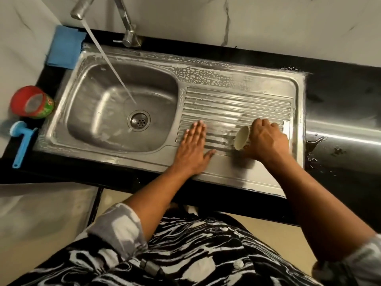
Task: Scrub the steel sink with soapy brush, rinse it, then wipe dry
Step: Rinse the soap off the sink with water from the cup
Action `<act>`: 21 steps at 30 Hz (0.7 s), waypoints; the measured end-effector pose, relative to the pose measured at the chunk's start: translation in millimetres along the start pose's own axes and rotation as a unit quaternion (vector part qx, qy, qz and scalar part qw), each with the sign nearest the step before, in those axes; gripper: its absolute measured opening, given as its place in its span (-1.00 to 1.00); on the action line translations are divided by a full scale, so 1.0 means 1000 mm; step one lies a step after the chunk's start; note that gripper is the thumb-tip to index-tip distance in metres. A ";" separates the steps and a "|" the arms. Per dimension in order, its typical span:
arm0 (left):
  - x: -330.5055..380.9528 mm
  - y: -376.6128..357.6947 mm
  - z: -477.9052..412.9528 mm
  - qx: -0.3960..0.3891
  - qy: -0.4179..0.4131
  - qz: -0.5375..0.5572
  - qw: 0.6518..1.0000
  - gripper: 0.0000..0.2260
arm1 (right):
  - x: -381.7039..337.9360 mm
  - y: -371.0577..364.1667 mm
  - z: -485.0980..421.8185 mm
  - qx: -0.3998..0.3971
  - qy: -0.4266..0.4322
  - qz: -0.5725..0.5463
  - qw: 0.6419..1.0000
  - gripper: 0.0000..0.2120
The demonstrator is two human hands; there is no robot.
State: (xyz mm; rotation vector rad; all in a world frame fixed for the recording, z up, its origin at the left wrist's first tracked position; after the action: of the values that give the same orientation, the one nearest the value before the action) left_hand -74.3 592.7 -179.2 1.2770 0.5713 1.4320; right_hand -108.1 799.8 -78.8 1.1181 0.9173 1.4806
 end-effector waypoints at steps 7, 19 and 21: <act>-0.064 0.025 0.013 0.064 0.114 0.022 0.991 -0.15 | -0.011 0.015 -0.002 0.012 0.032 -0.163 0.986 -0.10; 0.225 -0.057 -0.035 -0.085 -0.296 0.033 0.951 -0.20 | 0.142 -0.013 0.067 -0.020 -0.150 -0.255 0.955 -0.22; 0.243 -0.070 -0.048 -0.090 -0.294 -0.001 0.952 -0.16 | 0.162 -0.011 0.072 -0.017 -0.161 -0.211 0.964 -0.15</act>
State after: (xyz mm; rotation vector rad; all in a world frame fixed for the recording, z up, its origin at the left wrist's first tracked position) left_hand -51.5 848.1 -160.9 1.4616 0.0375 0.9977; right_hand -43.8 960.1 -39.7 1.0231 0.8332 0.9328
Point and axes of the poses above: each hand's wrist, its own z-axis away from the middle knuckle, its own y-axis out of the back of the hand, x = y × z, the point moved 9 cm from there along -z, towards the middle knuckle, and after that the axes turned 10 degrees about z, right-handed, at the moved point
